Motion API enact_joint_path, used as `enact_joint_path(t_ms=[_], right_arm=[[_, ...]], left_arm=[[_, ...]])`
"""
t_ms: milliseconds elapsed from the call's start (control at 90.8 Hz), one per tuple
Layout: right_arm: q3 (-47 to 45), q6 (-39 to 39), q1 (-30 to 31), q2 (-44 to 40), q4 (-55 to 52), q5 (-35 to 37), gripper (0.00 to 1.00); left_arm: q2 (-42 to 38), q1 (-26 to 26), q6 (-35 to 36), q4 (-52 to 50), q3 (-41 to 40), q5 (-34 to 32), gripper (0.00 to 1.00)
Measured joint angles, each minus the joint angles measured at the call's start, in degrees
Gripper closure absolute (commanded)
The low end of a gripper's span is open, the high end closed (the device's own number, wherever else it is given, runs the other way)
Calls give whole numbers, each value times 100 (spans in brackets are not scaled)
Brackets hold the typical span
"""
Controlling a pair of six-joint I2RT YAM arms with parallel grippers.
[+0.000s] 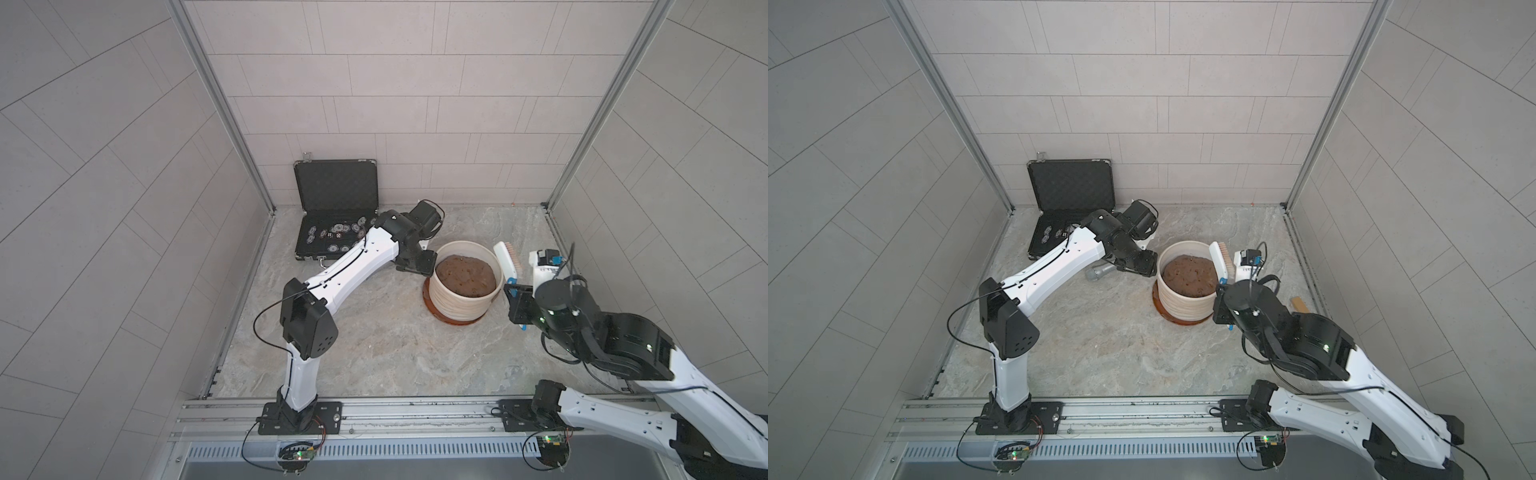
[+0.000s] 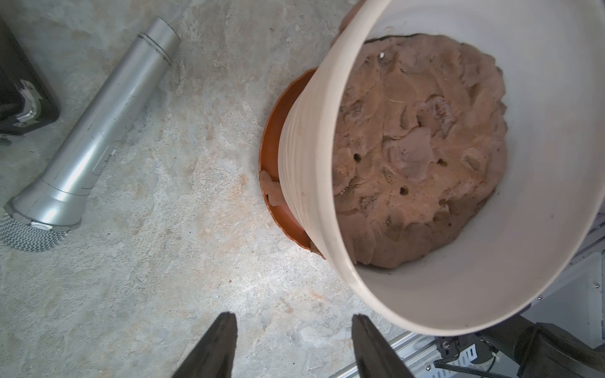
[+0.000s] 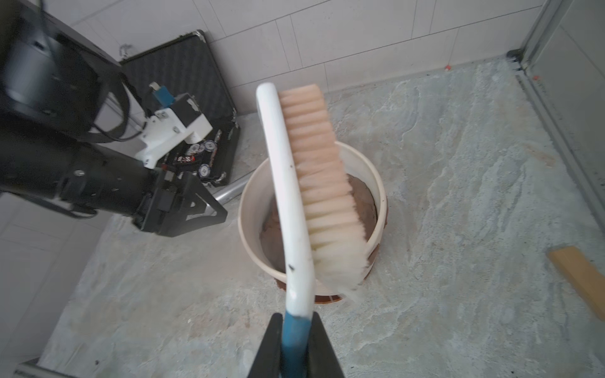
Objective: Scrub the dried mud off the ceramic pot
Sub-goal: Rotate the pot on the tray.
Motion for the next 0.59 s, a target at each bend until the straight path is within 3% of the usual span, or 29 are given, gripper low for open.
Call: enact_joint_path(t_ms=[253,506,594], right_arm=[[-74,-544,-2155,225,549,-981,100],[-175,-857,-3080,474,981,-2124,100],[-225,-927,-3206,483,1032,-2332,100]], left_arm=[[619,-256,-236,-208,1167,-380,46],[1117,-236,-380,-328,1137,-470,54],[1117,-236,-444,-275,1003,-435,63]])
